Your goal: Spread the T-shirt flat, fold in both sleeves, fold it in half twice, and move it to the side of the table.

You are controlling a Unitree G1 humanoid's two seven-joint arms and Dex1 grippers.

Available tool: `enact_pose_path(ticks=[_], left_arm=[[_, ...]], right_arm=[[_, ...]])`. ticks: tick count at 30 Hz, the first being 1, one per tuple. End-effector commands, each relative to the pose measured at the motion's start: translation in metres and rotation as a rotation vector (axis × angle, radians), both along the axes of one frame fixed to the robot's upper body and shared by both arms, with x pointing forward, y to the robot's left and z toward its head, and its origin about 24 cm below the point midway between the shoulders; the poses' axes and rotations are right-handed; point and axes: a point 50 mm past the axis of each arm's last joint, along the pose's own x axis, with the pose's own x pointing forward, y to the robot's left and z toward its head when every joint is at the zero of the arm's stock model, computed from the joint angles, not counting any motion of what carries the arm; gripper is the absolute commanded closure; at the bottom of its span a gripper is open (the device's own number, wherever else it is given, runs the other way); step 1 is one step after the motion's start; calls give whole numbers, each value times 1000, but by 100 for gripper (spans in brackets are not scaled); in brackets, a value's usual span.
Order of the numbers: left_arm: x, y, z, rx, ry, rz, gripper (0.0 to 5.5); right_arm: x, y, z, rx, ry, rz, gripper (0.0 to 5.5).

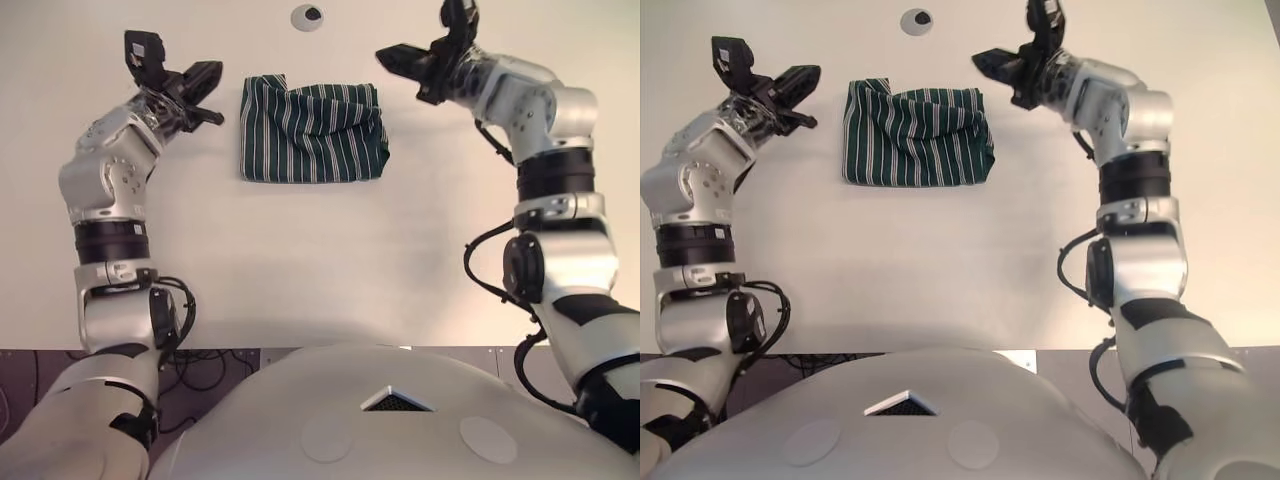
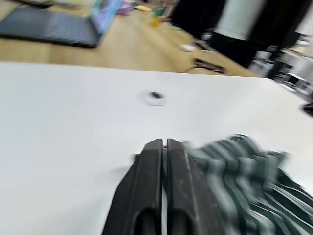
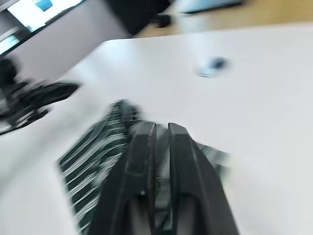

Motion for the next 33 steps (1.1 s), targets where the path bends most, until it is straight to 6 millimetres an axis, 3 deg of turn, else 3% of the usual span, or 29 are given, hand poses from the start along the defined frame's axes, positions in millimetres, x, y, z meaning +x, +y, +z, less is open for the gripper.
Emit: enact_pose_path(ticks=[1,7,9,12,14,19,22,24,29,33], left_arm=[[-20,-19,-19,150,59,-192,550],[-37,-15,-48,446,131,-320,550],[-45,-15,-56,488,157,-368,550],[-49,-14,-62,517,175,-389,550],[-49,-13,-64,529,172,-385,550],[-34,-14,-42,420,70,-285,550],[-24,-16,-27,342,13,-231,550],[-18,-18,-19,305,-18,-198,550],[-10,-13,7,196,-100,-78,550],[-7,-8,22,116,-139,22,550]], right_arm=[[-19,35,-14,-30,27,168,547],[2,64,-46,-214,59,27,547],[16,59,-52,-291,40,-99,547],[35,45,-46,-302,5,-304,547],[40,42,-41,-288,-25,-350,547],[35,59,-28,-115,-85,-189,547],[20,66,-35,-81,-54,-20,547],[17,65,-46,-132,-3,-18,547],[11,31,-90,-378,201,-247,547],[7,-47,-110,-448,301,-693,547]])
